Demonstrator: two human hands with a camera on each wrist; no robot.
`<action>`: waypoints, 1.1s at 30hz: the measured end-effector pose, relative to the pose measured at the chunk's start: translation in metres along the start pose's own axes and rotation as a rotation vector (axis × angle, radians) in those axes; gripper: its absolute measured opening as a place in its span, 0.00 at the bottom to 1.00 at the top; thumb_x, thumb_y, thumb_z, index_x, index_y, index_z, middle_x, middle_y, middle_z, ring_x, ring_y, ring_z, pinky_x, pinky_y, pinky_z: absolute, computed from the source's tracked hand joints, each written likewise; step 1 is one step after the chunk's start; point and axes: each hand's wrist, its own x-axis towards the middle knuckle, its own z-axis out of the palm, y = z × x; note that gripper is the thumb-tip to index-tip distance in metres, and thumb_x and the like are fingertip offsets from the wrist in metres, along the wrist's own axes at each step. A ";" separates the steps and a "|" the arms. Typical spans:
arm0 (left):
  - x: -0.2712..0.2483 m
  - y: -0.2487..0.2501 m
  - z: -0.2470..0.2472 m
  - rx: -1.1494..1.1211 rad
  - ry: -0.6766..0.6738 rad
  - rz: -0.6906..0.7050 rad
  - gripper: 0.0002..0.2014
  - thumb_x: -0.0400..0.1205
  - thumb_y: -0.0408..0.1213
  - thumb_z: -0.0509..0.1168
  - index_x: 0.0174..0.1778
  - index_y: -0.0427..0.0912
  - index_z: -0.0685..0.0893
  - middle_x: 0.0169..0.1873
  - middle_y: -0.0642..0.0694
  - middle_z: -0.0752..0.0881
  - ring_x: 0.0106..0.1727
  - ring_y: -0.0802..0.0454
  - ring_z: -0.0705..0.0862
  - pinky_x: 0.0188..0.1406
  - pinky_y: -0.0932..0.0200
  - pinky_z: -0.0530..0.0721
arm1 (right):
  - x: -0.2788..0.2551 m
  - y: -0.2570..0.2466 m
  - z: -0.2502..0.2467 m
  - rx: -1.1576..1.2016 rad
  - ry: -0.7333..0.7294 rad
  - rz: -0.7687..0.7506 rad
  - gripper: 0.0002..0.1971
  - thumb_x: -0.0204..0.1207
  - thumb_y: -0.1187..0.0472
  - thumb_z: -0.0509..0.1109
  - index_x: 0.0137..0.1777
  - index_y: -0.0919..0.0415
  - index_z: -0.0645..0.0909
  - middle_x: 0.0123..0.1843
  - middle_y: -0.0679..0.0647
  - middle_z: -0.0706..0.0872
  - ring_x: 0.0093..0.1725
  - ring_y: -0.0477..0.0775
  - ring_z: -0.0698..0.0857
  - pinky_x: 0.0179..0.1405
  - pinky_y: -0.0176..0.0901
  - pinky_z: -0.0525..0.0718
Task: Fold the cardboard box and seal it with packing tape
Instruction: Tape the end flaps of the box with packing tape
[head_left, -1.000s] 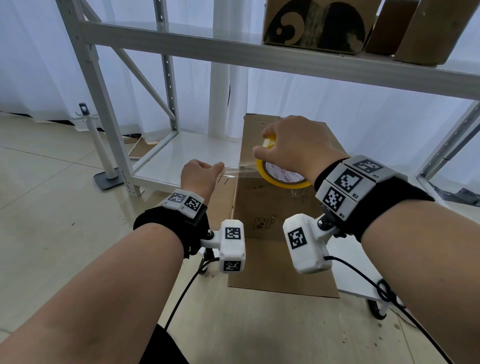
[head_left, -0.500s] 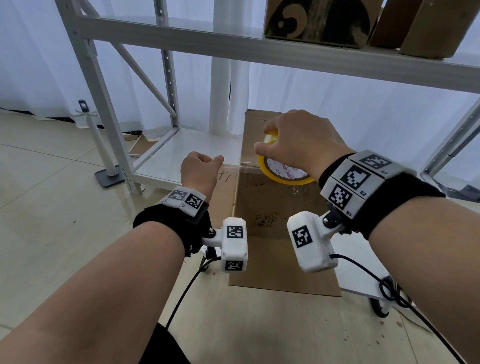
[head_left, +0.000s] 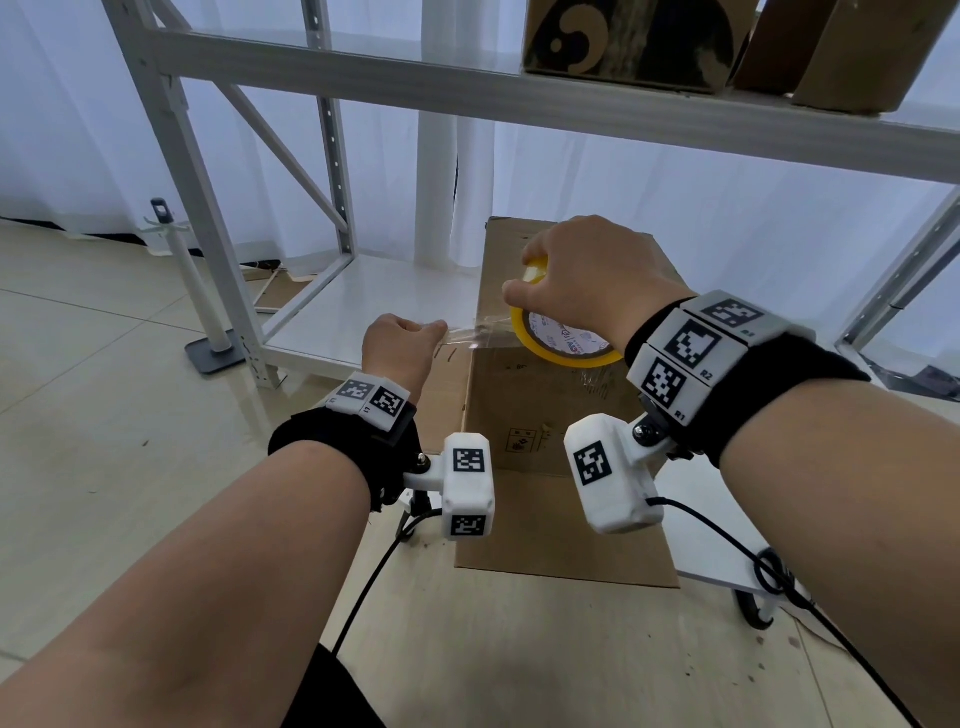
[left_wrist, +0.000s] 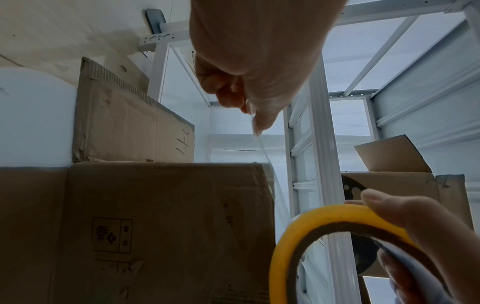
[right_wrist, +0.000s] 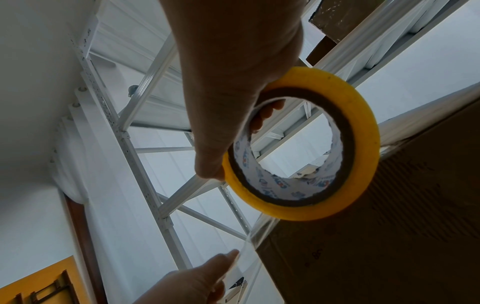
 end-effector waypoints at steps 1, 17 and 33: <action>-0.001 -0.001 0.001 -0.002 -0.032 -0.033 0.15 0.76 0.46 0.71 0.46 0.38 0.80 0.40 0.44 0.82 0.42 0.48 0.80 0.42 0.57 0.75 | 0.001 0.000 0.000 -0.005 -0.004 -0.003 0.26 0.76 0.37 0.63 0.67 0.52 0.81 0.62 0.53 0.84 0.61 0.56 0.81 0.44 0.45 0.69; -0.010 -0.004 0.007 -0.167 -0.156 -0.310 0.18 0.77 0.46 0.72 0.32 0.36 0.76 0.28 0.42 0.75 0.25 0.49 0.69 0.23 0.60 0.66 | 0.007 -0.001 0.008 -0.058 -0.003 -0.048 0.26 0.75 0.36 0.63 0.64 0.54 0.83 0.58 0.54 0.86 0.57 0.56 0.83 0.43 0.44 0.70; -0.008 0.011 -0.003 -0.112 0.076 -0.011 0.12 0.77 0.43 0.71 0.46 0.38 0.79 0.40 0.47 0.80 0.43 0.50 0.78 0.44 0.58 0.73 | 0.000 0.004 0.003 0.036 0.030 -0.004 0.28 0.75 0.36 0.63 0.69 0.53 0.80 0.63 0.55 0.84 0.62 0.57 0.81 0.47 0.45 0.72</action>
